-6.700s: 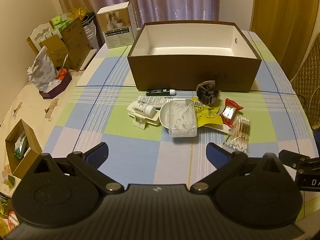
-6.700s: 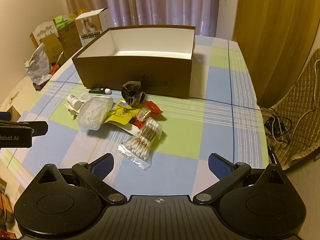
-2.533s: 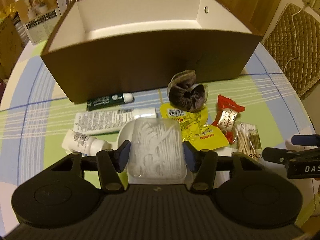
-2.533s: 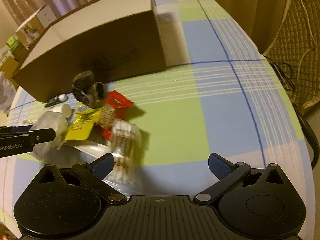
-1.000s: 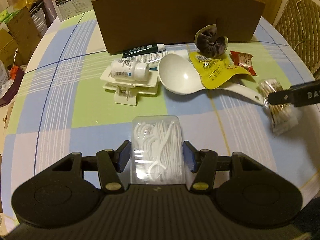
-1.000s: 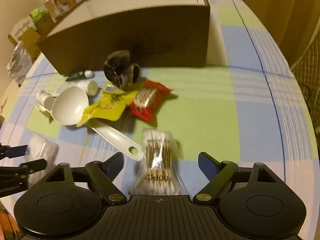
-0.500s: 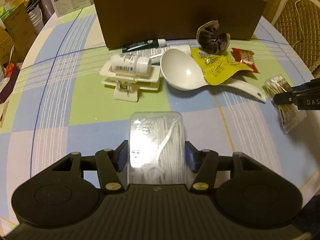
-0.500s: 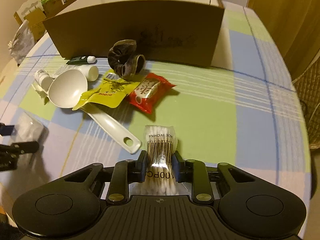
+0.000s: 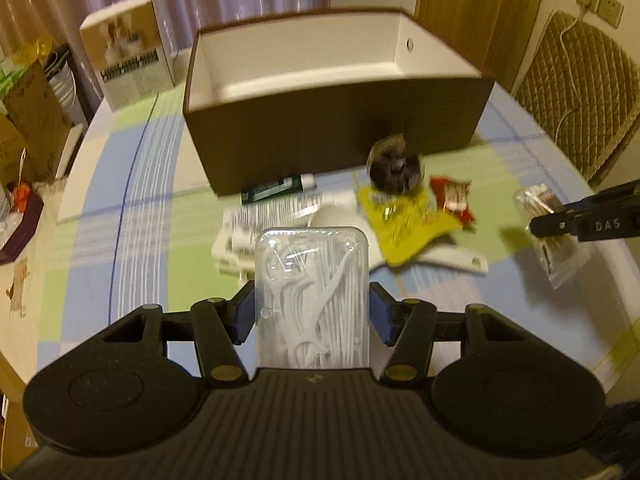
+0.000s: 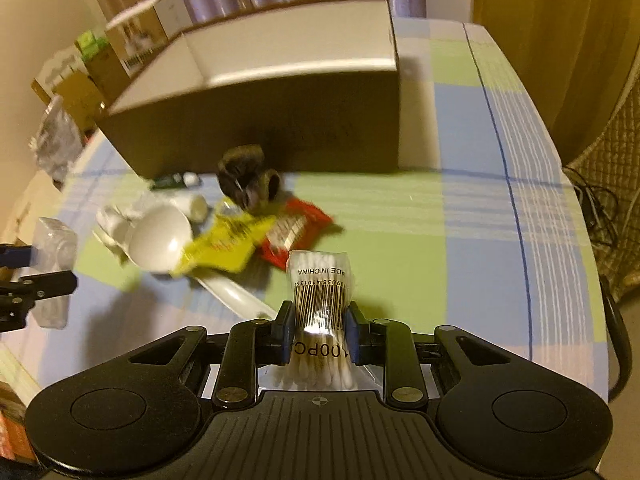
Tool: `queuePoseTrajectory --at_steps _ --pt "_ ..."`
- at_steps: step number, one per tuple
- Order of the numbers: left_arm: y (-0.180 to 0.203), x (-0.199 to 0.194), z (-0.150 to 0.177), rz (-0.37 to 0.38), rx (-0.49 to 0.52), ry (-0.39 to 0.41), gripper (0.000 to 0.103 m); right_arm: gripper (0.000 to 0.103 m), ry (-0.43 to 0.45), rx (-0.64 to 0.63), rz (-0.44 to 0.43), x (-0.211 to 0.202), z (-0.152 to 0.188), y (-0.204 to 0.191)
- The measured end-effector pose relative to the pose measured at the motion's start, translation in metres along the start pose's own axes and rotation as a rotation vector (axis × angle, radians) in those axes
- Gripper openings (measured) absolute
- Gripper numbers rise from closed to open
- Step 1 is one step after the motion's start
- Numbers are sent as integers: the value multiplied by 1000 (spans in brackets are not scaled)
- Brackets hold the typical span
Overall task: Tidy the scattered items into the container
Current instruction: 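Lift both held items over the open cardboard box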
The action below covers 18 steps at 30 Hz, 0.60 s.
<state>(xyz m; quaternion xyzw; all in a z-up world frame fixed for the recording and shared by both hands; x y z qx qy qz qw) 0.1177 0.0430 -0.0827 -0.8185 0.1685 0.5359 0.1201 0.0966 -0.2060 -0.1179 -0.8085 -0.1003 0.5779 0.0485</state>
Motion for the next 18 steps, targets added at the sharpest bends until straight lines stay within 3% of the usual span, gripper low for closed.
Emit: queuePoseTrajectory --at_steps 11,18 --pt "-14 -19 -64 -13 8 119 53 29 113 -71 -143 -30 -63 -37" --pt "-22 -20 -113 -25 44 176 53 29 190 -115 -150 -46 -108 -49"
Point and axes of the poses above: each gripper's, at about its wrist camera, not at the fingertips, and x roughly the way its jaws point, y to its right, z to its underside, the point moved 5 cm from there along x, roughly the way its jaws point, and after that the axes turned 11 degrees about -y, right-handed, at the moved point
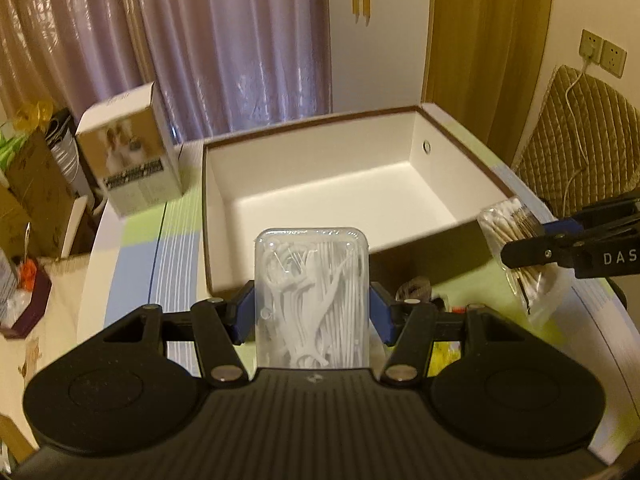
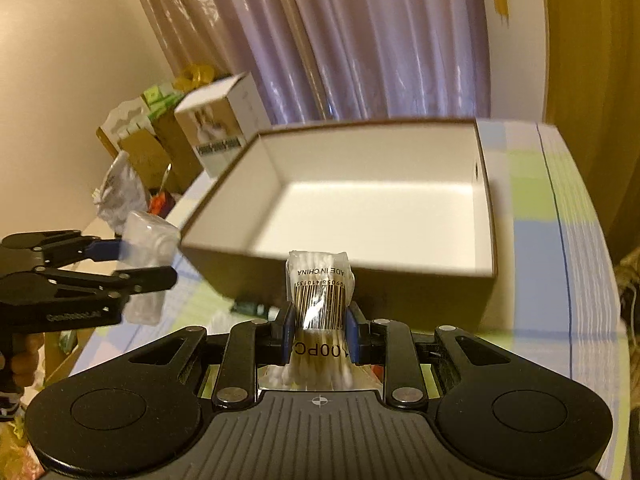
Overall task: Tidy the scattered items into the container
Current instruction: 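Lift both held items over the open cardboard box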
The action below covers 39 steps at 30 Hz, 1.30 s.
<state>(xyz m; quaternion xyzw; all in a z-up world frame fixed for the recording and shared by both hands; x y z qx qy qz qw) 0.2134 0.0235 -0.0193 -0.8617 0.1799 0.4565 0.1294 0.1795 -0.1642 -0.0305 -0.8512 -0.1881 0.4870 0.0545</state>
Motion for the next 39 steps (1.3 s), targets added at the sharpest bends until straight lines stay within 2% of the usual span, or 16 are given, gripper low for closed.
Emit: queuePoseTrajectory --at_steps 10,17,30,39 --pt "-1 27 -57 9 54 57 53 29 74 -16 52 9 -62 14" --pt "-7 63 -84 31 58 27 53 29 50 34 82 41 -94 45" --pt "-18 144 -103 77 38 -129 53 29 -132 78 99 124 -106 77" --pt "-13 211 -101 64 77 -334 53 29 -300 69 173 173 -108 96"
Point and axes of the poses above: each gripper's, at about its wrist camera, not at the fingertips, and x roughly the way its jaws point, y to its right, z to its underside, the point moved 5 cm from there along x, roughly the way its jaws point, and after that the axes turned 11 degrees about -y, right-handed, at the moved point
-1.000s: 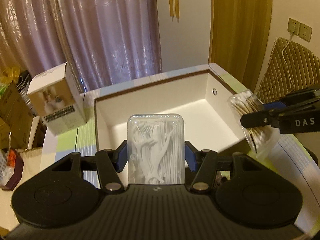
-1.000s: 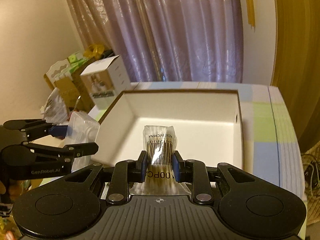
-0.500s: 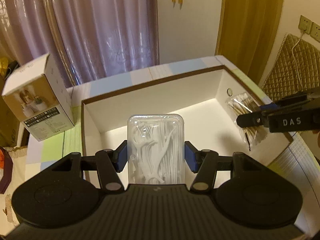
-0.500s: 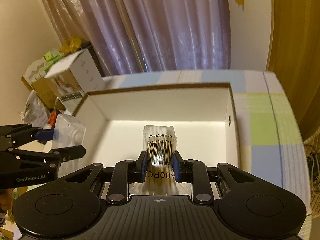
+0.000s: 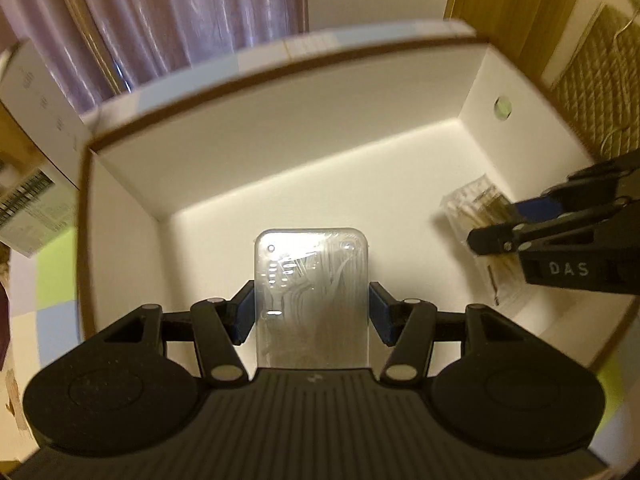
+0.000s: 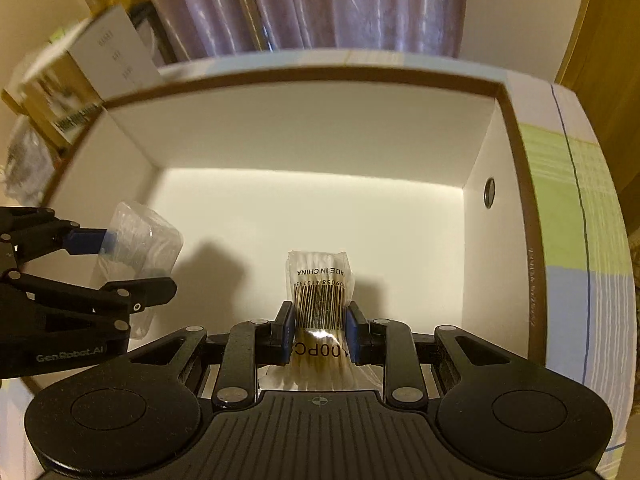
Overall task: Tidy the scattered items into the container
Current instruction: 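Lift both held items over the open cardboard box, then open both tools to drop the floss box and swab bag inside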
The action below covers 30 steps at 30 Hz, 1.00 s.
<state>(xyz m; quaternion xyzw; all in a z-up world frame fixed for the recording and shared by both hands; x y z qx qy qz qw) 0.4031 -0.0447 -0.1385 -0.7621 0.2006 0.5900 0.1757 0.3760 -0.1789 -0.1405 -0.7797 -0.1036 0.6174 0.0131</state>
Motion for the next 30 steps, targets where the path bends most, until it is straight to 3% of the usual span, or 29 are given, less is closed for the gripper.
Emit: queuePoseTrajectory --at_steps 10,12,13,14,15,16,18,21,30 --pt "-2 32 -11 -22 -2 -116 55 29 -70 -10 32 18 -5 5" --pt "-1 30 -11 -49 17 -117 81 29 -89 -31 48 20 -5 1" --pt "-2 29 -11 -70 16 -110 87 29 -93 -34 46 20 -4 0" --pt "-4 27 -12 -85 10 -103 93 36 -92 -32 41 19 -3 0" --pt "-5 26 -12 -89 3 -99 93 52 -91 -30 37 18 -3 0" --pt "-7 24 -12 -82 -7 -101 94 86 -83 -29 30 16 -2 -1" --pt "-9 22 -11 -76 -20 -101 99 87 -55 -36 -28 9 2 -5" --pt "-10 16 -8 -78 -21 -91 99 87 -48 -43 10 4 7 -7" --pt "-7 -15 6 -101 -42 -29 102 88 -4 -18 -1 -19 25 -15"
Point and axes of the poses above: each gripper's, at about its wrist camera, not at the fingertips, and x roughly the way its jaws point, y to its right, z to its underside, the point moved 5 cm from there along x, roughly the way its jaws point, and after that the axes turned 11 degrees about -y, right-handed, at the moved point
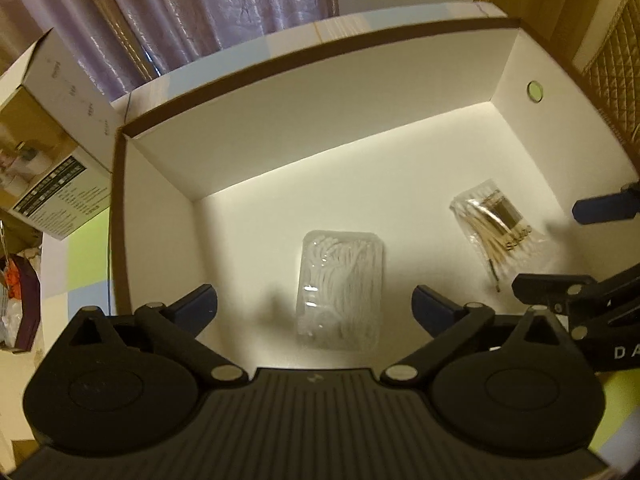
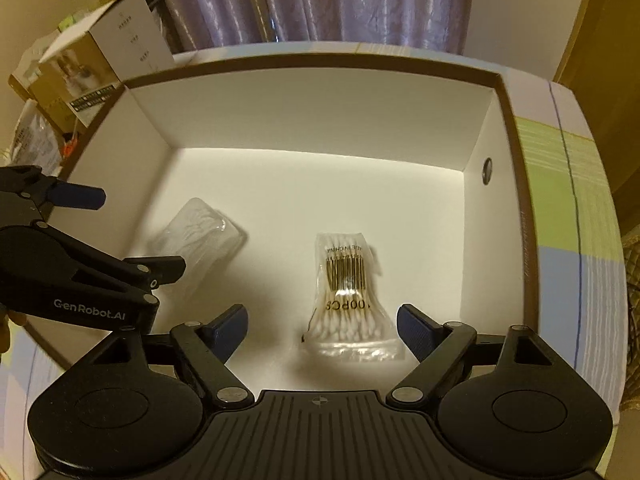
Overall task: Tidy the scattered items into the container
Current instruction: 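Open both tools to drop the floss box and swab bag inside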
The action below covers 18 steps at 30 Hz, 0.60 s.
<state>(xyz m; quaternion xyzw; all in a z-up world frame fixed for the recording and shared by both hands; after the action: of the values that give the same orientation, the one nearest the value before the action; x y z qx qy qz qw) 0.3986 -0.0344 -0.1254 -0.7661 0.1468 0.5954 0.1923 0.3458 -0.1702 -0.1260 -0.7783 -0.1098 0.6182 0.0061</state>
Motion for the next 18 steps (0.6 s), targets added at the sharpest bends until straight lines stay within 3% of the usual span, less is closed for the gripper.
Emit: queuePoseTrajectory --at_steps 1,3,10,18 --pt "-1 -4 2 7 -10 8 102 89 6 -3 5 -3 2 -2" --pt "-2 -14 7 13 -24 28 102 103 30 -7 21 -11 8 -3" --pt "-6 -54 25 2 -76 106 102 103 91 -4 33 -29 22 -13" --pt "-11 -84 50 -18 -124 140 102 103 146 13 34 -55 36 -20"
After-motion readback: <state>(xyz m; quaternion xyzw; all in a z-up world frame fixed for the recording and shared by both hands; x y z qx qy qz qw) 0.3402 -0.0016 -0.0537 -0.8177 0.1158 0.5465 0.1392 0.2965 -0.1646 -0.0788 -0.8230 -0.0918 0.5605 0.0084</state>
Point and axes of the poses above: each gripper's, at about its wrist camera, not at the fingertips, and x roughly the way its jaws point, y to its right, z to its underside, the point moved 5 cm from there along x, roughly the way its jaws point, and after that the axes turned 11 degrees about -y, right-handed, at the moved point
